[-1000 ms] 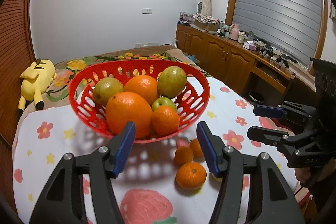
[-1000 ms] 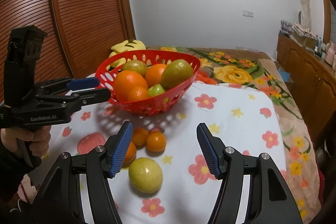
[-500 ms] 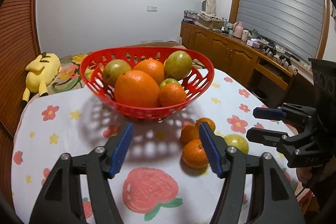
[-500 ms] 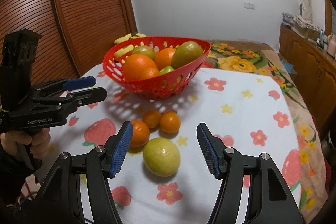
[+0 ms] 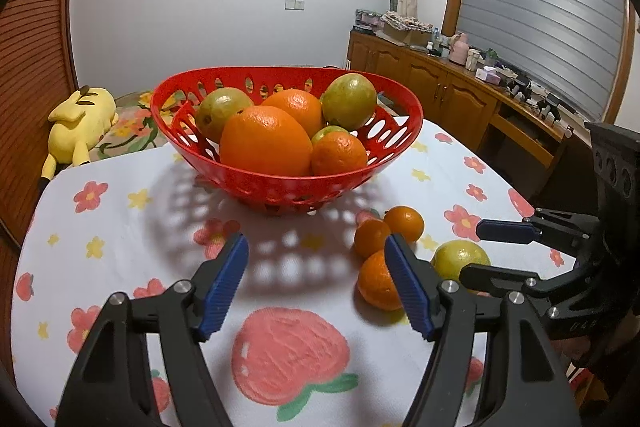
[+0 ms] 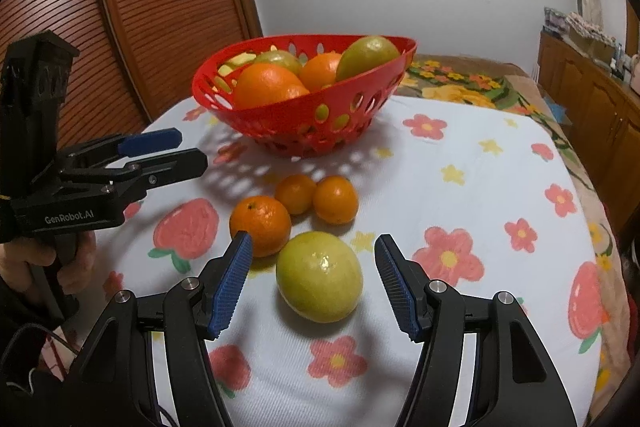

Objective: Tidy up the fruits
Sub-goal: 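Withdraw both tools from the basket toward the remaining fruit, then grasp a yellow-green pear with the right tool while the left tool grasps an orange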

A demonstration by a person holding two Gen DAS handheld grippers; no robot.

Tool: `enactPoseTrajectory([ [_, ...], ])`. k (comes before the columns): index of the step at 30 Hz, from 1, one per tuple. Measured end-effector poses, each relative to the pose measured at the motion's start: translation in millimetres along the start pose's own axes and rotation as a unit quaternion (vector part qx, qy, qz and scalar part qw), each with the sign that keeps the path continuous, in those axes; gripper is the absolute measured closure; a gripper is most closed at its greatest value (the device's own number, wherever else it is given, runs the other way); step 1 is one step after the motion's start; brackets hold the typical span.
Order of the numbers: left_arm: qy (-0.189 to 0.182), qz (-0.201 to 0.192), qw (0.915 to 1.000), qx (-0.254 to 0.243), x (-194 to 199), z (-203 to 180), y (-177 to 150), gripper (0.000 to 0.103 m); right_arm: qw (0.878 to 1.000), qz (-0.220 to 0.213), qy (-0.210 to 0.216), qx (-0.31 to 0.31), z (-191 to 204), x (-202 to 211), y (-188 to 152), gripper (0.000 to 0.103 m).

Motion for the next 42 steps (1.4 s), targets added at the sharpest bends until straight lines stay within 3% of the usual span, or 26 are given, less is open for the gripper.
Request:
enactPoseTrajectory([
  [13, -0.020, 0.017, 0.9996, 0.004, -9.6, -6.1, -3.6, 0.032, 0.999, 0.030, 0.000, -0.012, -2.7, -17.7, -12.9, 0.038],
  [16, -0.021, 0.023, 0.9995, 0.004, -12.1, -8.6, -4.7, 0.032, 0.999, 0.041, 0.000, -0.014, -3.0, -22.7, -15.9, 0.046],
  [17, -0.022, 0.024, 0.9995, 0.004, -12.9, -9.8, -5.1, 0.032, 0.999, 0.040, 0.007, -0.016, -2.8, -23.2, -16.5, 0.050],
  [42, -0.046, 0.069, 0.9961, -0.029, -36.7, -52.2, -14.7, 0.033, 1.000, 0.006, -0.010, -0.023, -13.9, 13.0, -39.9, 0.050],
])
Point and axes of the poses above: each gripper's, at about its wrist camera, not at the fingertips, and x roughly against the way its jaws point, z to its left, y to its top, the point moved 4 cm from there along -x, roughly the way its jaws point, and after that the axes turned 4 degrees about x, right-handed, at the moved point
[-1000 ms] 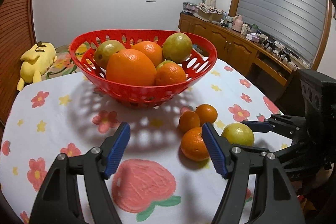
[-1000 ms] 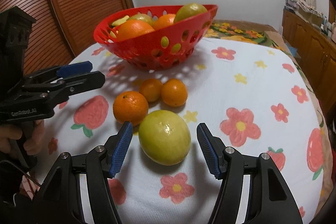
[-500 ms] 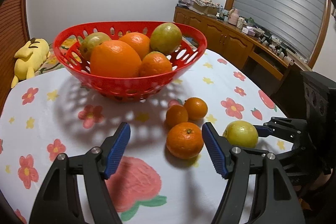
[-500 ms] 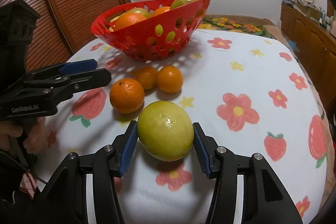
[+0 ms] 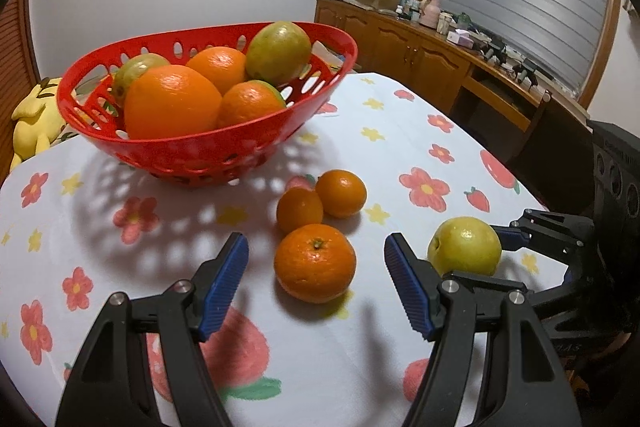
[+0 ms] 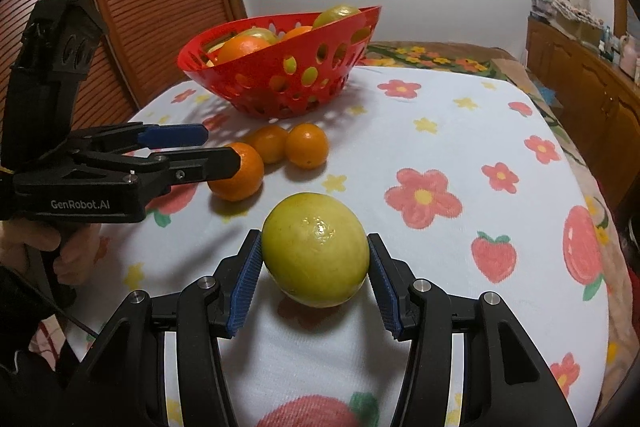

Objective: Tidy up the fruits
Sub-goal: 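Grasp a yellow-green pear with the right tool while the left tool grasps an orange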

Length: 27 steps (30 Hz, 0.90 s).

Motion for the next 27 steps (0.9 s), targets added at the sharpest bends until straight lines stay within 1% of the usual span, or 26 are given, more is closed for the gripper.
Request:
enactPoseTrajectory([
  [1, -0.001, 0.001, 1.0000, -0.002, -1.1, -0.9, -0.4, 0.033, 1.000, -0.002, 0.001, -0.001, -0.4, 0.8, 0.1, 0.050],
  [4, 0.008, 0.001, 0.9999, -0.013, -3.8, -3.7, -2.0, 0.044, 1.000, -0.004, 0.004, -0.004, -1.0, 0.8, -0.5, 0.050],
  [5, 0.012, 0.002, 0.9998, -0.016, -5.3, -4.3, -2.6, 0.045, 1.000, -0.003, 0.004, -0.003, -0.7, 0.6, -0.7, 0.050],
  [7, 0.007, 0.007, 0.9999, -0.013, -8.1, -3.8, -3.2, 0.051, 1.000, -0.004, 0.005, -0.002, -0.4, 0.8, -0.9, 0.050],
  [16, 0.008, 0.025, 0.9996, -0.008, -18.2, -1.5, -7.5, 0.052, 1.000, -0.005, 0.005, -0.003, -0.6, 0.9, -1.8, 0.050],
  [18, 0.010, 0.020, 0.9997, -0.007, -17.1, -1.3, -8.6, 0.057, 1.000, -0.002, 0.006, -0.003, -0.5, -0.2, -2.1, 0.050],
  [23, 0.006, 0.019, 0.9998, -0.002, -14.2, 1.0, -9.3, 0.058, 1.000, 0.001, 0.006, -0.004, -0.4, -1.2, -1.9, 0.050],
  [27, 0.002, 0.007, 1.0000, 0.003, -2.9, 2.7, -9.9, 0.058, 1.000, 0.003, 0.006, -0.004, -0.2, -2.4, -1.4, 0.050],
])
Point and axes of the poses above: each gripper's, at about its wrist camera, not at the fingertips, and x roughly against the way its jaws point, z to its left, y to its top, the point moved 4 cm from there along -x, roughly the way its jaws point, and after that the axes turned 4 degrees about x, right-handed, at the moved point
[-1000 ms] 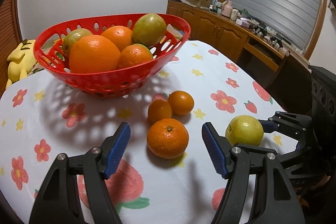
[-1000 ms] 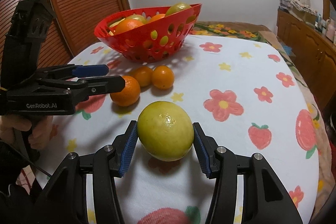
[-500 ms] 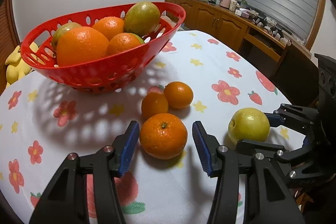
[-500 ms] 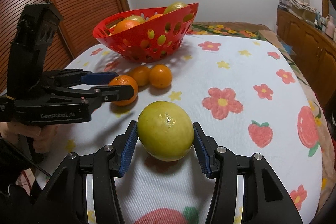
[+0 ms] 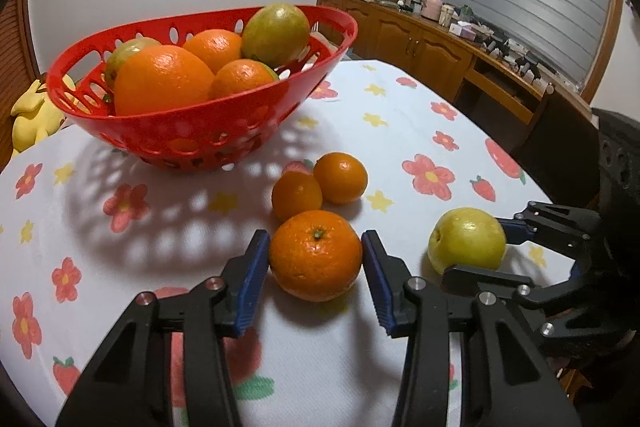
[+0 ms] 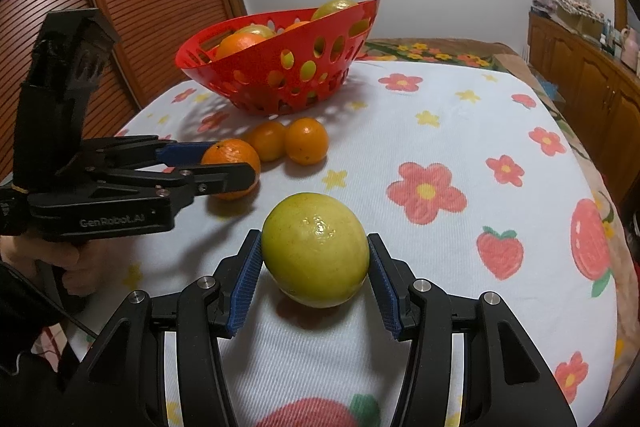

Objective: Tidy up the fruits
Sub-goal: 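Grasp a yellow-green pear with the right tool while the left tool grasps an orange, then carry the pear in the right tool and the orange in the left tool over the basket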

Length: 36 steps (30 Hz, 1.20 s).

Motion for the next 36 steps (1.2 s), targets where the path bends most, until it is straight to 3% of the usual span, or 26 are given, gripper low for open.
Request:
enactPoseTrajectory([
  [8, -0.010, -0.021, 0.9996, 0.018, 23.0, 8.0, -1.8, 0.058, 1.000, 0.003, 0.000, 0.001, 0.6, -2.3, 0.0, 0.050],
  [29, 0.011, -0.082, 0.9956, 0.045, 70.3, 36.7, 12.8, 0.058, 1.000, 0.006, 0.005, 0.009, 2.8, -3.9, -0.6, 0.050],
  [36, 0.013, -0.104, 0.9934, 0.048, 85.5, 43.0, 19.5, 0.058, 1.000, -0.009, 0.012, 0.025, 9.5, 6.4, 18.1, 0.050],
])
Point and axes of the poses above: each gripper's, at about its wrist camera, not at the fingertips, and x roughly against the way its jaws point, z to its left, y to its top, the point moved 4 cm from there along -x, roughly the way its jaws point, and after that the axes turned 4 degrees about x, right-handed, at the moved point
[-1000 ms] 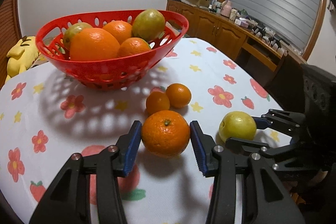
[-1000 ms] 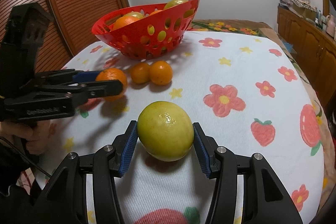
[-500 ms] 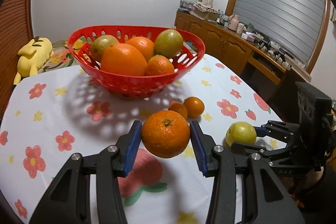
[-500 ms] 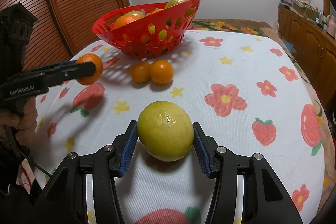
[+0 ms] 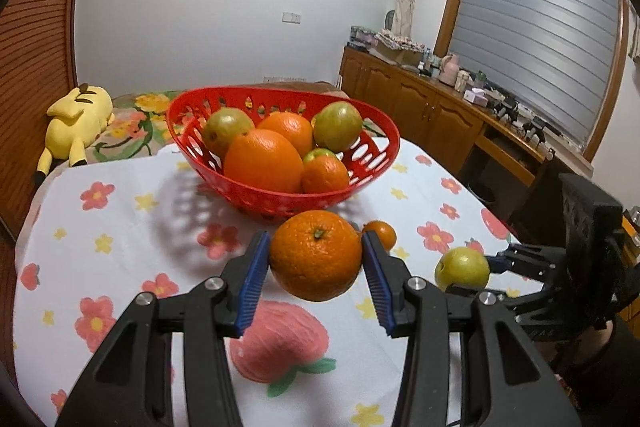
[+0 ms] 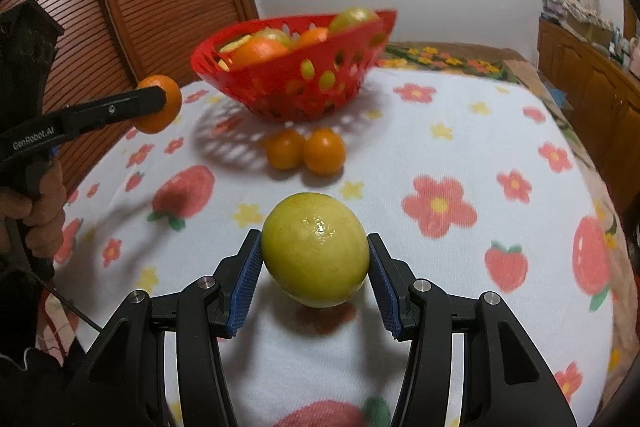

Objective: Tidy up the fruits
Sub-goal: 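Carry the pear in the right tool and the orange in the left tool over the basket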

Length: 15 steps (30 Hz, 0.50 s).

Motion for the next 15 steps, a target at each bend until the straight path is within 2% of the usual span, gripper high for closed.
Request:
enactPoseTrajectory([
  [8, 0.012, -0.024, 0.9994, 0.020, 6.3, 18.1, 19.0, 0.058, 0.999, -0.031, -0.001, 0.031, 0.7, 15.3, 49.1, 0.050],
  [15, 0.027, -0.026, 0.9987, 0.034, -1.2, 40.6, 33.9, 0.058, 0.998, -0.045, 0.008, 0.048, -5.0, 5.0, 85.1, 0.050],
])
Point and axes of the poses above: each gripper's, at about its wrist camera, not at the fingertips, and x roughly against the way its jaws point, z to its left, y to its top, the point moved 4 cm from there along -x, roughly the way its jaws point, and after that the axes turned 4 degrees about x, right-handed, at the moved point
